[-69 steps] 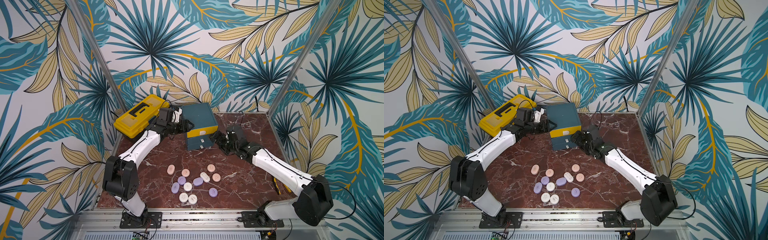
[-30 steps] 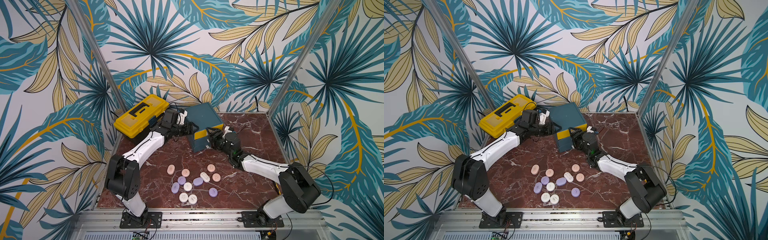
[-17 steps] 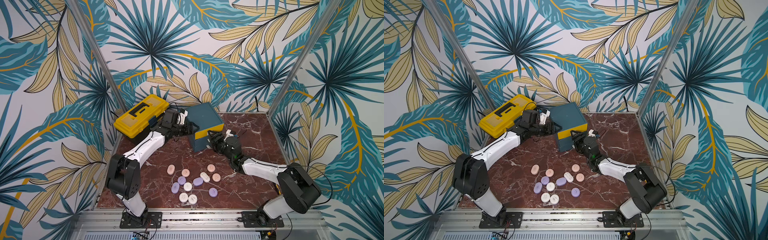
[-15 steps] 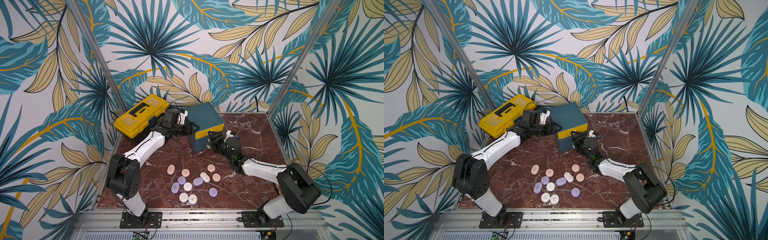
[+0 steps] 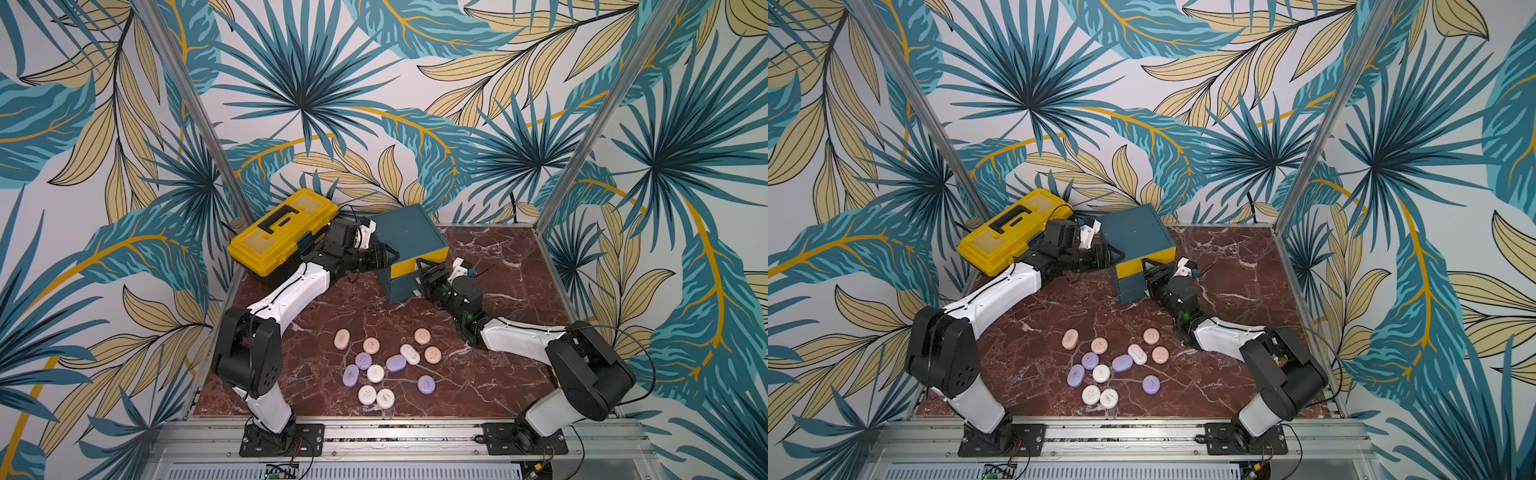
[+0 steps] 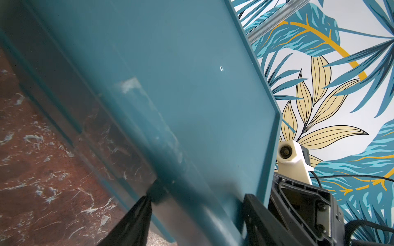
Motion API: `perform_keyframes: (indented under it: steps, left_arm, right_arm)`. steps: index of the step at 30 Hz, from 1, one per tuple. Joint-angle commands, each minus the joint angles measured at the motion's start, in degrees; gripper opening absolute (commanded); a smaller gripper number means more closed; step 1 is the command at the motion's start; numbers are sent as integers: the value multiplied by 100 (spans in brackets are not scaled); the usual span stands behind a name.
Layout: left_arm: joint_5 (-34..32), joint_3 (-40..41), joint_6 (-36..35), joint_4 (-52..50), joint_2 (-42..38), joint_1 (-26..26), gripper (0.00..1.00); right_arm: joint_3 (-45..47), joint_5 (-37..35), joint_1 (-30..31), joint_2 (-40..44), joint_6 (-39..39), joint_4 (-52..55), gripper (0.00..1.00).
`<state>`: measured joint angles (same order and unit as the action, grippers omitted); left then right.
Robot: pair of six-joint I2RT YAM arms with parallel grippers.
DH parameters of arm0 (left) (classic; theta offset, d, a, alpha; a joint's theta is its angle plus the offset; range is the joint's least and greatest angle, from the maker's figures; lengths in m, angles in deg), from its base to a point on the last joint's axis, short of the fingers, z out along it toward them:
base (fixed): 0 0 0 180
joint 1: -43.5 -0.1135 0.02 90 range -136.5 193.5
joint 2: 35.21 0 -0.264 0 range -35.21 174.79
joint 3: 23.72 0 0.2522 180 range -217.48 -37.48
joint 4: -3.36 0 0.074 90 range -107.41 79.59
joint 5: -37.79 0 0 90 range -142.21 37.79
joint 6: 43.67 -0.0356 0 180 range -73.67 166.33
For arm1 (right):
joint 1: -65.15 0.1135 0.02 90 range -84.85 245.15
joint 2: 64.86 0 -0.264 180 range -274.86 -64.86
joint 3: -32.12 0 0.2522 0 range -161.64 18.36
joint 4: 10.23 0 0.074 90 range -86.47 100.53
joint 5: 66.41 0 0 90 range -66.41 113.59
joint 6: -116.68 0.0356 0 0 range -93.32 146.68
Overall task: Put the bluetooth earphones in the drawer according to color
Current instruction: Open the drawer in the storage box.
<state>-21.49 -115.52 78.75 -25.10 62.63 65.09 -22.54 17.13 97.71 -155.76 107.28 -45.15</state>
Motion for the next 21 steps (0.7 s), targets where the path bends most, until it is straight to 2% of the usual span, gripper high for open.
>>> perform_keyframes:
  steps: [1, 10, 16, 21]
  left_arm:
    - [-72, 45, -178, -385, 303, 38, 71]
    - [-69, 72, -210, -420, 270, 28, 71]
    - [-53, 75, -193, -415, 288, 21, 70]
    - [-44, 95, -208, -411, 288, 27, 70]
  right_arm:
    - [-45, -96, 28, -222, -29, -167, 59]
    - [-128, -196, 31, -416, 57, -365, 56]
    - [-92, -279, 26, -451, 92, -463, 48]
    - [-117, -329, 31, -541, 151, -506, 45]
